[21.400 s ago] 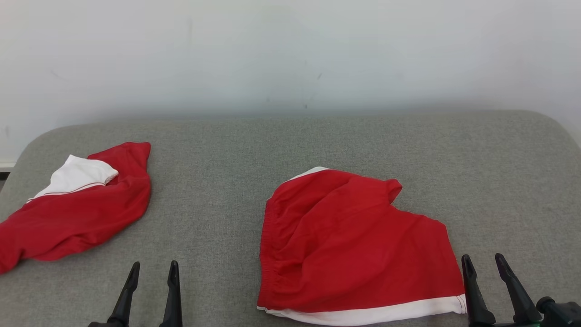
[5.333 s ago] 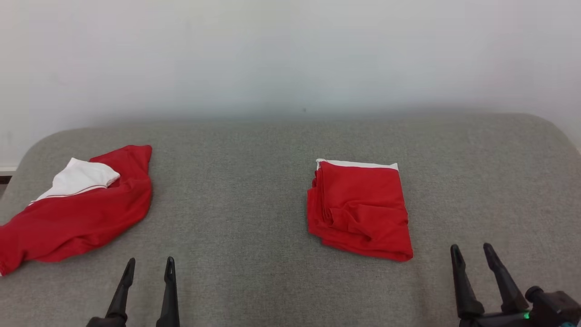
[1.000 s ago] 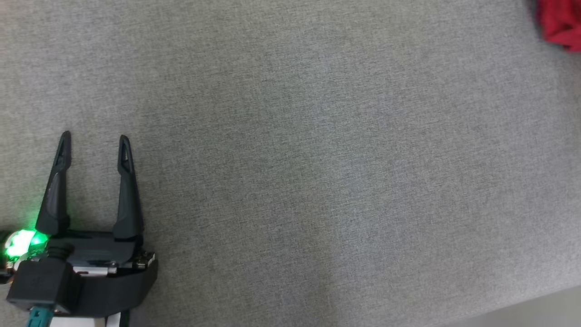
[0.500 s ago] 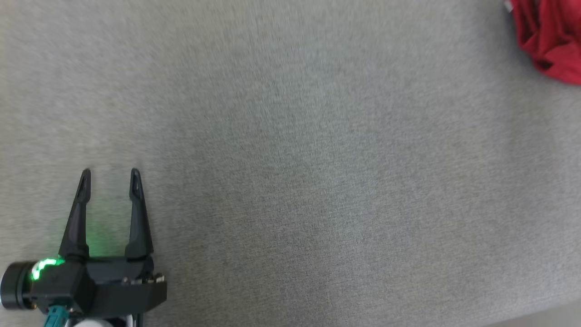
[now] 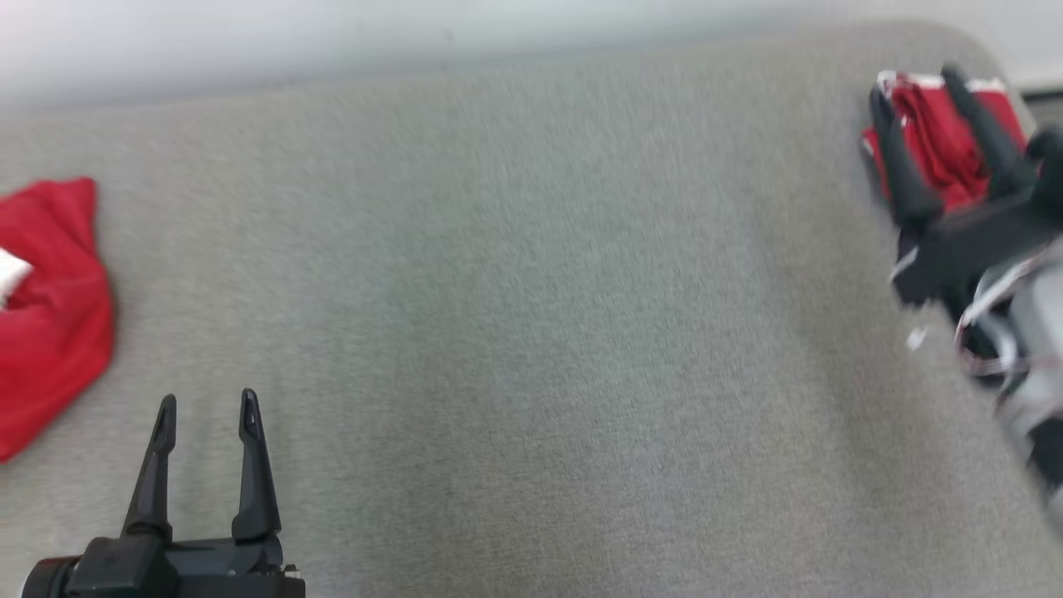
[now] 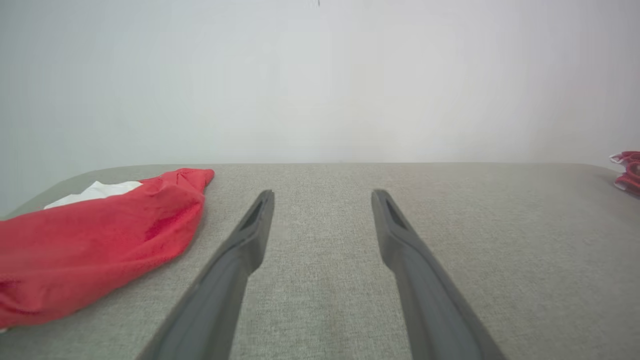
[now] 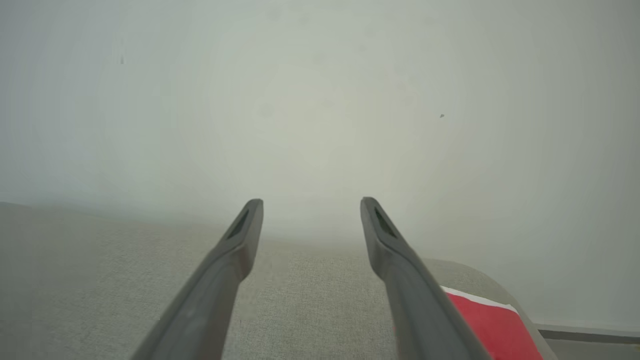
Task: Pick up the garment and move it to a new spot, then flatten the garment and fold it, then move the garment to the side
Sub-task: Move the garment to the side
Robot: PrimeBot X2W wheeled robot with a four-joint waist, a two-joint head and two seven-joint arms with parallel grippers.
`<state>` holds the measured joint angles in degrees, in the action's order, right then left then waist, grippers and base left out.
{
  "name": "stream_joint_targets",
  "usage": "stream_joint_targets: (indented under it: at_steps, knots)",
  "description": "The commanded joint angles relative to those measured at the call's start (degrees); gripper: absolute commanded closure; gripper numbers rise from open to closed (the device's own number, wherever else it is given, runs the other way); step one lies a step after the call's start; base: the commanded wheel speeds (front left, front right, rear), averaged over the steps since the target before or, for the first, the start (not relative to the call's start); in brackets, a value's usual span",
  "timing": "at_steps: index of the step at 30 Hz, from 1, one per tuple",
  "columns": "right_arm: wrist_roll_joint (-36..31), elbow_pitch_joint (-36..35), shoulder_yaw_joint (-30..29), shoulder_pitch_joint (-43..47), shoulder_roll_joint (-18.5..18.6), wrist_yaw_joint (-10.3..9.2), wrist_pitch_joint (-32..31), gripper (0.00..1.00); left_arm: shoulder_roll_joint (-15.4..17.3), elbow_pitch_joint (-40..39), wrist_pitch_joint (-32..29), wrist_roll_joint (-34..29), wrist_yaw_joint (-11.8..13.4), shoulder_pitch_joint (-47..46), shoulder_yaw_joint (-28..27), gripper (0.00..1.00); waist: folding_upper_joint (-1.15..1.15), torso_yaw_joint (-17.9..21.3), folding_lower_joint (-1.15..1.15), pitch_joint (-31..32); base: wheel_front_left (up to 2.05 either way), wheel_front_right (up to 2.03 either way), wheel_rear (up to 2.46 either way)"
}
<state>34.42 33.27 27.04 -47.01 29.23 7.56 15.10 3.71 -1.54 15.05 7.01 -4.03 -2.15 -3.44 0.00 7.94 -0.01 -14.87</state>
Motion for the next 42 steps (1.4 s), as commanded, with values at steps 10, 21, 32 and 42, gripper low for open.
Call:
stream_joint_targets:
  at_steps: [10, 21, 32, 42]
  knots:
    - [-7.2, -13.6, -12.2, 22.9, -8.3, -0.15, 0.1, 0.0, -0.5, 1.6, 0.2, 0.5, -0.6, 1.5, 0.5, 0.0, 0.0, -4.6, 0.01, 6.2, 0.0, 0.0, 0.0]
    - [-14.3, -25.9, -21.9, 43.2, -16.7, -0.15, 0.0, 0.0, -0.7, 3.8, 0.2, 0.7, -1.0, 2.6, 0.7, 0.0, 0.0, -6.7, 0.01, 9.2, 0.0, 0.0, 0.0]
    - [-18.0, -27.9, -24.2, 49.8, -21.6, -0.15, -0.1, 0.0, -0.8, 6.5, 0.2, 0.6, -1.4, 4.7, 1.2, 0.0, 0.0, -8.1, 0.01, 11.4, 0.0, 0.0, 0.0]
    - [-18.3, -25.3, -24.1, 49.8, -22.6, -0.15, 0.0, 0.0, -0.4, 9.8, 0.2, 0.8, -2.0, 4.1, 0.9, 0.0, 0.0, -9.4, 0.01, 12.7, 0.0, 0.0, 0.0]
